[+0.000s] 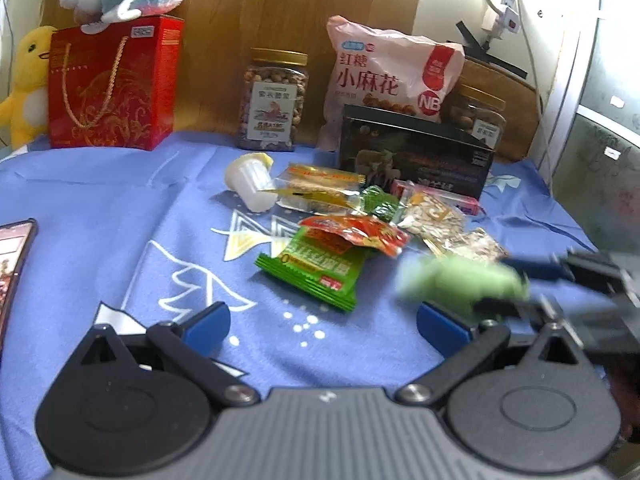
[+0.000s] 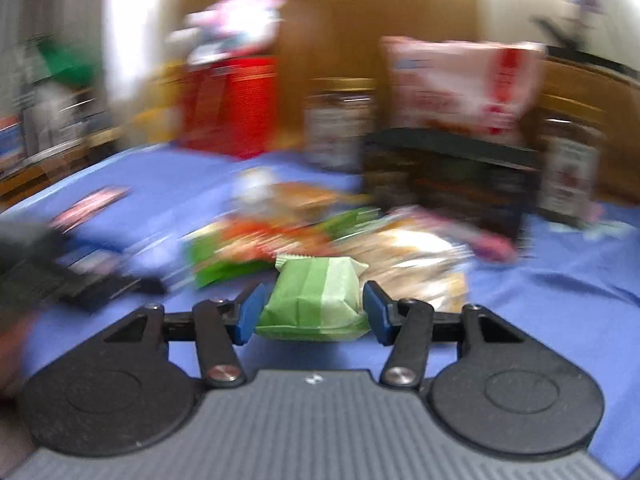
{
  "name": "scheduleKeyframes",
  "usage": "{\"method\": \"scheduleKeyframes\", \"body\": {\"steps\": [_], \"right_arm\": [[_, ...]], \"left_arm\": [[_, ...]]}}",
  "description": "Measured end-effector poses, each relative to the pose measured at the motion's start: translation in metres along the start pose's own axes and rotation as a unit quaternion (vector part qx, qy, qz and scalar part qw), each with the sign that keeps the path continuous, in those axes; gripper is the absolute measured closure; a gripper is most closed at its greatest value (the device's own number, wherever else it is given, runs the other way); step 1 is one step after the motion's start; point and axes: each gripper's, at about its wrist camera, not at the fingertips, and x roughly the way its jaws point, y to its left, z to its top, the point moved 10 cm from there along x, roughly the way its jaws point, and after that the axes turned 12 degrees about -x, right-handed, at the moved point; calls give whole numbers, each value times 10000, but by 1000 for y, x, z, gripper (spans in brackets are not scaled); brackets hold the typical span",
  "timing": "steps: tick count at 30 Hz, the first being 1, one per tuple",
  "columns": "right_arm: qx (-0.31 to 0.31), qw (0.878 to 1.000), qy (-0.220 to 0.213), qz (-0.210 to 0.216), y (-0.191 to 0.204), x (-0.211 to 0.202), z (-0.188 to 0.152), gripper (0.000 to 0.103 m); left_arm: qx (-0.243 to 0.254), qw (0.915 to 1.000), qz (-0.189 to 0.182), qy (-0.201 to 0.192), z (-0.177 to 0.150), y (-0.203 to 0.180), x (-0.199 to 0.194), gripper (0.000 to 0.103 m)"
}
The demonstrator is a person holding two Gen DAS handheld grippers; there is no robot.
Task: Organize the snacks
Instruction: 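Grasp the green pastry package with the right tool and lift it, then carry the green package toward the left tool while the left tool closes on it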
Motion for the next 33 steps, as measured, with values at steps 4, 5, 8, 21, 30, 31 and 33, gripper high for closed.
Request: {"method": "scheduleKeyframes", "body": {"steps": [4, 5, 8, 21, 30, 31, 33], "right_arm": [[-333, 9991, 27, -246, 9, -23, -15, 42], [-240, 9984, 91, -510, 1, -24, -18, 42], [417, 9961, 65, -778, -18, -29, -25, 42], [365, 9991, 102, -210, 34, -32, -37, 17], [19, 9947, 366, -957, 21, -26, -44, 18], [27, 9913, 387, -1257, 10, -30, -46, 18], [183, 9845, 395, -1697, -12, -41, -50, 18]], "left_arm": [[25, 9999, -96, 131, -6, -4, 6, 0], [39, 9998, -112, 150, -7, -5, 6, 0], [80, 9997, -150, 164, -8, -8, 5, 0], [-23, 9991, -292, 304, -10, -7, 8, 0], [44, 9989, -358, 305, -11, -10, 6, 0], [61, 9988, -378, 307, -11, -11, 6, 0], [103, 9983, -453, 342, -10, -16, 7, 0]]}}
